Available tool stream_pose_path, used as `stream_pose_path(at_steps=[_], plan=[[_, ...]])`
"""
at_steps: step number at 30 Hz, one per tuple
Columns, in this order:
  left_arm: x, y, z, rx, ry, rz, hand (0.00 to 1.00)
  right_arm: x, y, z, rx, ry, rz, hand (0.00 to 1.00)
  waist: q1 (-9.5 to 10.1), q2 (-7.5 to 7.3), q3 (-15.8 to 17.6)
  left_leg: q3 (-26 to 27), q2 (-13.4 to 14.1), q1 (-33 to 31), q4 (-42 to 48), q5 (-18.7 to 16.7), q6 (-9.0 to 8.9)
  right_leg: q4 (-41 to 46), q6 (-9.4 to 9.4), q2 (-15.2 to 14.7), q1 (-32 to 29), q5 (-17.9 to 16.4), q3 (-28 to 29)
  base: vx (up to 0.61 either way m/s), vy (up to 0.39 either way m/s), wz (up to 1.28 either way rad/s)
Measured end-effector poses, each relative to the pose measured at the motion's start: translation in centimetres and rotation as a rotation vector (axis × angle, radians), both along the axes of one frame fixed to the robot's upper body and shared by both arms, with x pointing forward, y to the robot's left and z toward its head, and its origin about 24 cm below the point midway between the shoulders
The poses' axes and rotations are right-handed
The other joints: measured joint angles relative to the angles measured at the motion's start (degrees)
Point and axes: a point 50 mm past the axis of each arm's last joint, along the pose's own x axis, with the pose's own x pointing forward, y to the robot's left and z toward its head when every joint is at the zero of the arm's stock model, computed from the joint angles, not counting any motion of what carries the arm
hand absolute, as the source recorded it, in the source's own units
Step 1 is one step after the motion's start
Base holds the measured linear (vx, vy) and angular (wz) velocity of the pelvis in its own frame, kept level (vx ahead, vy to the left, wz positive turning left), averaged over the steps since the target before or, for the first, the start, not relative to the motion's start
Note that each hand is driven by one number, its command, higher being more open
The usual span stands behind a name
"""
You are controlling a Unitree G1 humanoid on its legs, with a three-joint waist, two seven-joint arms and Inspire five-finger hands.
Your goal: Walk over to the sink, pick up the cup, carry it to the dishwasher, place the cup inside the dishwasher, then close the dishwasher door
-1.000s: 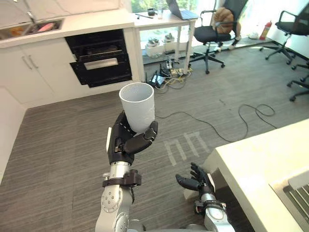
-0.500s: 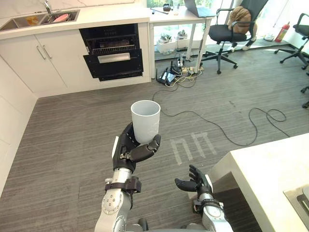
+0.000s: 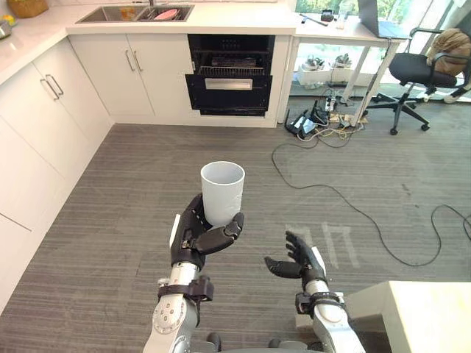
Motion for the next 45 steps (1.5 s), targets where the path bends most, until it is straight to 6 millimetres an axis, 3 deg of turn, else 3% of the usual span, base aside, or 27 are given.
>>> stream_pose_path(at_steps=[1,7,15,18,19,24,26,30,34,37,38,40,41,42,43,44,45], plan=[[-0.5,0.4,-0.6,0.015,0.031,0.007,0.30,-1.7,-0.2,-1.5,0.018,0.076,-0.041,0.90,-1.01,0.56,-1.06,-1.67,-0.20,3.15,-7.98,4.97,0.00,-4.71,0.35,0.11,2.64,3.00,-0.91,0.05,-0.008,0.03],[-0.5,0.4,-0.8,0.015,0.038,0.008,0.30,-2.0,-0.2,-1.7,0.020,0.084,-0.047,0.90,-1.01,0.83,-1.38,0.47,0.11,3.84,-8.04,4.80,-0.11,-5.55,0.13,0.52,2.67,3.40,0.82,0.00,-0.005,-0.15],[-0.2,-1.7,-2.8,-0.027,0.125,-0.061,0.30,-4.2,-1.7,-2.9,0.006,0.156,-0.181,0.90,-2.41,0.92,-2.77,0.76,0.24,3.78,-8.25,4.53,-0.72,-7.32,0.06,0.34,3.81,3.76,-0.53,0.01,-0.010,0.04],[-0.2,-1.8,-3.5,-0.031,0.161,-0.068,0.30,-4.7,-2.1,-3.4,-0.001,0.192,-0.229,0.90,-2.53,1.00,-3.09,8.14,2.17,3.04,-7.38,3.78,-1.49,-8.10,0.36,-0.08,5.04,3.99,-2.20,-0.01,-0.003,0.31],[-0.2,-1.7,-3.5,-0.041,0.163,-0.064,0.30,-4.8,-2.5,-3.5,-0.012,0.198,-0.244,0.90,-2.36,0.97,-3.08,7.16,1.91,2.42,-6.87,4.66,-1.12,-7.90,0.48,-0.31,5.07,3.85,-3.08,0.01,0.001,0.61],[0.1,0.1,-3.6,-0.039,0.171,0.027,0.30,-2.8,-2.4,-2.7,-0.018,0.146,-0.236,0.90,-1.91,1.50,-2.29,0.16,0.48,-2.07,-2.48,4.44,-1.44,-4.48,0.56,-1.55,4.42,0.87,-9.78,-0.02,-0.023,0.75],[0.1,0.7,-3.6,-0.041,0.171,0.061,0.30,-1.5,-2.5,-2.0,-0.025,0.106,-0.228,0.90,-0.11,2.20,-1.32,-0.61,0.79,-4.90,1.54,1.70,-1.38,-2.78,0.22,-1.76,4.42,-0.37,-12.58,-0.07,-0.023,0.67],[0.2,0.6,-3.2,-0.068,0.157,0.067,0.30,-0.1,-3.2,-1.1,-0.062,0.058,-0.227,0.90,0.65,3.40,-0.59,13.52,6.27,-8.69,7.96,0.52,-0.70,-0.39,1.09,-3.10,4.55,-2.71,-18.25,-0.02,-0.012,0.74],[0.2,0.9,-3.2,-0.065,0.155,0.077,0.30,1.4,-3.1,-0.1,-0.064,0.009,-0.213,0.90,0.83,3.10,-0.14,14.12,5.08,-10.07,10.31,-1.29,0.33,1.53,2.47,-5.30,3.41,-4.34,-18.29,0.09,0.088,0.12],[0.2,1.1,-3.1,-0.060,0.150,0.076,0.30,1.8,-2.6,0.2,-0.049,-0.011,-0.207,0.90,1.61,2.42,0.31,14.48,4.23,-11.07,15.43,-6.25,0.87,1.96,4.14,-7.04,4.22,-5.50,-18.37,0.19,0.148,-0.02],[0.2,0.9,-3.0,-0.064,0.146,0.069,0.30,1.8,-2.6,0.2,-0.049,-0.011,-0.207,0.90,1.57,2.08,0.51,14.52,3.82,-10.74,16.43,-7.86,1.45,4.06,4.75,-8.24,4.34,-6.45,-18.29,0.17,0.130,0.07],[0.2,0.5,-2.8,-0.080,0.137,0.057,0.30,1.7,-2.8,0.2,-0.063,-0.008,-0.196,0.90,0.86,2.09,0.55,13.78,2.06,-9.01,16.85,-9.64,1.93,16.62,4.72,-11.62,0.42,-6.91,-17.24,0.26,0.180,0.23],[0.2,0.6,-2.4,-0.077,0.118,0.055,0.30,1.7,-2.7,0.3,-0.068,-0.010,-0.192,0.90,0.21,1.39,0.99,12.99,0.90,-7.64,16.62,-10.34,2.38,23.72,3.57,-13.42,-1.67,-6.15,-16.03,0.30,0.201,0.42],[0.3,0.8,-1.9,-0.070,0.098,0.052,0.30,1.7,-2.6,0.3,-0.065,-0.009,-0.191,0.90,-0.12,0.59,1.48,12.08,-0.13,-6.00,15.96,-10.89,2.83,30.75,0.91,-14.52,-4.05,-3.95,-13.47,0.33,0.184,0.62],[0.3,0.9,-1.5,-0.061,0.080,0.047,0.30,1.5,-2.6,0.1,-0.066,-0.003,-0.191,0.90,-0.95,0.45,1.78,10.37,-0.41,-3.81,14.80,-11.43,3.43,37.38,-0.15,-14.01,-6.99,-3.87,-9.99,0.33,0.118,0.70],[0.4,1.1,-1.4,-0.051,0.072,0.053,0.30,1.4,-2.5,0.2,-0.065,-0.009,-0.180,0.90,-1.31,0.54,1.84,8.88,-0.34,-2.53,13.94,-11.76,3.53,39.37,-0.19,-12.26,-8.64,-6.04,-8.32,0.48,0.111,0.86],[0.5,1.4,-1.2,-0.046,0.063,0.068,0.30,1.5,-2.1,0.7,-0.062,-0.030,-0.157,0.90,-1.32,0.71,1.95,7.06,0.07,-0.14,11.96,-11.94,3.52,38.79,-0.80,-8.97,-12.12,-8.65,-6.89,0.43,0.055,0.71]])
